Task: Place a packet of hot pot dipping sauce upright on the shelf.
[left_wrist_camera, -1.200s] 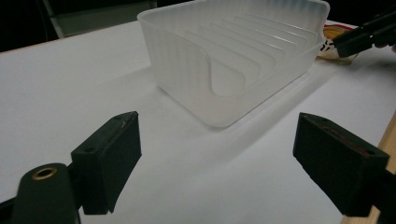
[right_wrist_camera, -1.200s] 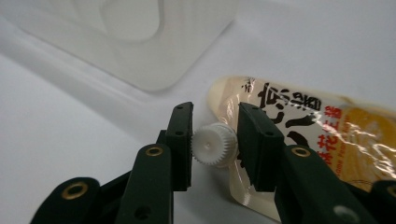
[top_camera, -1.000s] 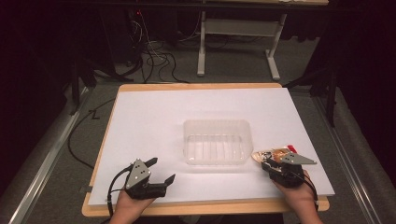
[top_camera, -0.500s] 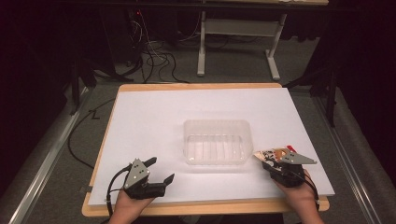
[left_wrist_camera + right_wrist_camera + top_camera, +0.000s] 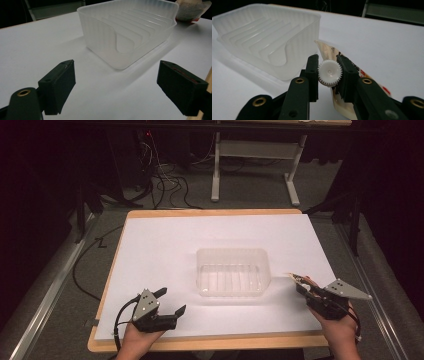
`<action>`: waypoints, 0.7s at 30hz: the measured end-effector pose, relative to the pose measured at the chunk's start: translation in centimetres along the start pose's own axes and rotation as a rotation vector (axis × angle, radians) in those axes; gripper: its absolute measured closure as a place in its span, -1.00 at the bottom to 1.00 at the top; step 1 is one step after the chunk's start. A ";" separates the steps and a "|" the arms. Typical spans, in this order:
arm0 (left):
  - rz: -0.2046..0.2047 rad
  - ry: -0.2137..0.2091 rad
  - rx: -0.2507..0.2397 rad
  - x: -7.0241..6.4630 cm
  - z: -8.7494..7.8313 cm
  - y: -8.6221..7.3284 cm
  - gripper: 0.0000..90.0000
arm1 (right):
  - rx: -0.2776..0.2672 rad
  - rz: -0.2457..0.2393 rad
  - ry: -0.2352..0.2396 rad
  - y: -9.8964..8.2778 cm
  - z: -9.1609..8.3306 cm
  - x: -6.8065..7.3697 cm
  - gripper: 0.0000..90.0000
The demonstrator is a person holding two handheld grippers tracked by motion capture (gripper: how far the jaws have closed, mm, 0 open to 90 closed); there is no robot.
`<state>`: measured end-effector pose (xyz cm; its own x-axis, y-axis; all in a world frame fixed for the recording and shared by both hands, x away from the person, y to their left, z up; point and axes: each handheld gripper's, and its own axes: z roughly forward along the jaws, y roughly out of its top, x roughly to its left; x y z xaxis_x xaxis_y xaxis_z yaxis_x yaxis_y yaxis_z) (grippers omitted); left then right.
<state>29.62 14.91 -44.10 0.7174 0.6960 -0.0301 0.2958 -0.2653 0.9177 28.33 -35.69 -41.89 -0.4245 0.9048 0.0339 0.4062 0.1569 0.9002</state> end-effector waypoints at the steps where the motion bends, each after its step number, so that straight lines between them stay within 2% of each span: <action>1: -0.002 0.001 0.000 0.0 0.0 0.0 -0.65 | -0.015 0.001 -0.004 0.2 -0.3 -0.2 0.65; 4: -0.002 0.005 -0.003 0.1 -0.1 0.0 -0.65 | -0.037 0.008 -0.014 0.4 -0.8 -0.5 0.65; 5: -0.005 0.006 -0.007 0.1 -0.1 0.0 -0.65 | -0.066 0.017 -0.027 0.7 -1.3 -0.9 0.65; 10: -0.006 0.009 -0.009 0.2 -0.3 0.0 -0.65 | -0.122 0.037 -0.050 1.1 -2.3 -1.5 0.65; 17: -0.008 0.013 -0.008 0.3 -0.4 -0.1 -0.65 | -0.185 0.068 -0.046 1.6 -3.1 -1.7 0.65; 21: -0.008 0.019 -0.009 0.3 -0.7 -0.1 -0.65 | -0.213 0.087 -0.023 1.9 -3.1 -1.6 0.65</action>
<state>29.39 15.59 -43.96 0.7032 0.7104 -0.0300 0.2954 -0.2534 0.9211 27.22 -38.08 -38.89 -0.3755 0.9206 0.1075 0.2597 -0.0068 0.9657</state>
